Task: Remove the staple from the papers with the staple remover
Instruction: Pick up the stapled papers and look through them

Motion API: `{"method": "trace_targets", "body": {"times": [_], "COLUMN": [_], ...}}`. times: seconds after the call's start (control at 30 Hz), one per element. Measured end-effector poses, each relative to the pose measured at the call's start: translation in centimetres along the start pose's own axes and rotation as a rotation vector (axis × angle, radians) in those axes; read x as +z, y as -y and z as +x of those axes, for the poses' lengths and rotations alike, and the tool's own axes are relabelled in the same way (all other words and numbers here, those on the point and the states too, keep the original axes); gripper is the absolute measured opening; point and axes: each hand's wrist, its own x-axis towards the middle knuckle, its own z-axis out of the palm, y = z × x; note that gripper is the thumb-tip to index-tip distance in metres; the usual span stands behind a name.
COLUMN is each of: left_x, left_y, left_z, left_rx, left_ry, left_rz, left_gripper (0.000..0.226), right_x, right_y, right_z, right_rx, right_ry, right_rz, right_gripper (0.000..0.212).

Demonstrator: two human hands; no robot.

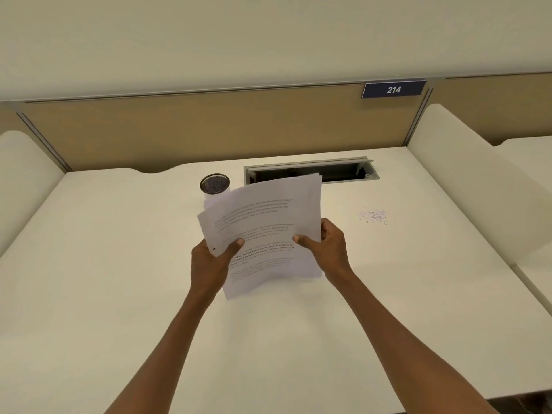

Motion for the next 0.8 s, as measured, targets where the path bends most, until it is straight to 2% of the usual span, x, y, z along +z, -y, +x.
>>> {"method": "trace_targets", "body": {"times": [0.23, 0.43, 0.5, 0.67, 0.8], "left_x": [0.8, 0.3, -0.1, -0.1, 0.8], "left_y": [1.3, -1.0, -1.5, -0.7, 0.0], "left_z": [-0.1, 0.6, 0.9, 0.8, 0.4], "left_rx": [-0.060, 0.007, 0.024, -0.027, -0.036], "left_ry": [-0.006, -0.002, 0.019, 0.099, 0.086], "left_rz": [0.011, -0.038, -0.043, -0.026, -0.035], "left_gripper": [0.017, 0.016, 0.022, 0.053, 0.039], "right_x": [-0.4, -0.7, -1.0, -0.5, 0.3], "right_y": [-1.7, 1.0, 1.6, 0.4, -0.5], "right_z": [-0.1, 0.3, 0.4, -0.1, -0.5], "right_rx": [0.011, -0.035, -0.034, 0.042, 0.067], "right_ry": [0.011, 0.032, 0.070, 0.140, 0.132], "right_rz": [0.025, 0.066, 0.078, 0.077, 0.080], "right_gripper": [0.032, 0.022, 0.024, 0.048, 0.039]}}
